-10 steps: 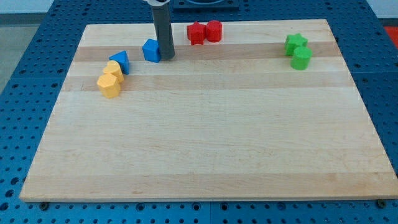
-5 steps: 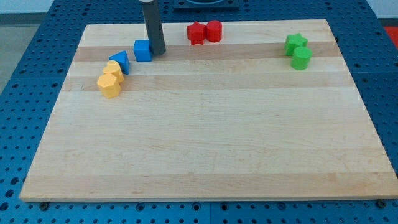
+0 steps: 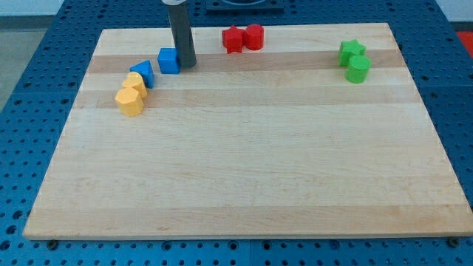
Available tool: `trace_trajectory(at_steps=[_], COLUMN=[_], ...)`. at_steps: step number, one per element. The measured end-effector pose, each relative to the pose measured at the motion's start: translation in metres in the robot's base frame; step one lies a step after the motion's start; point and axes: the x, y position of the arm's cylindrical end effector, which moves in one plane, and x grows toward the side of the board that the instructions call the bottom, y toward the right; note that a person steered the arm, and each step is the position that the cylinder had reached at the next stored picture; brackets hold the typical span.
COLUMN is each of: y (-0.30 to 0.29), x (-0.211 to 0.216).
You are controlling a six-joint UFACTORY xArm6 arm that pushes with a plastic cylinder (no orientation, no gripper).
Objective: Place the cube above the triangle
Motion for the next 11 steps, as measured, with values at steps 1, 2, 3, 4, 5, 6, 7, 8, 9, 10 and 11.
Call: trace_trajectory(at_steps=[1,2,3,4,5,6,7,8,9,10,11], y=[-0.004,-0.012,-0.018,-0.021,-0.027,-0.028,-0.028,-0.030,-0.034,-0.035,-0.035], x=[0.000,0.000,0.000,0.000,0.000,0.000,0.000,-0.007,-0.009,-0.009,-0.009])
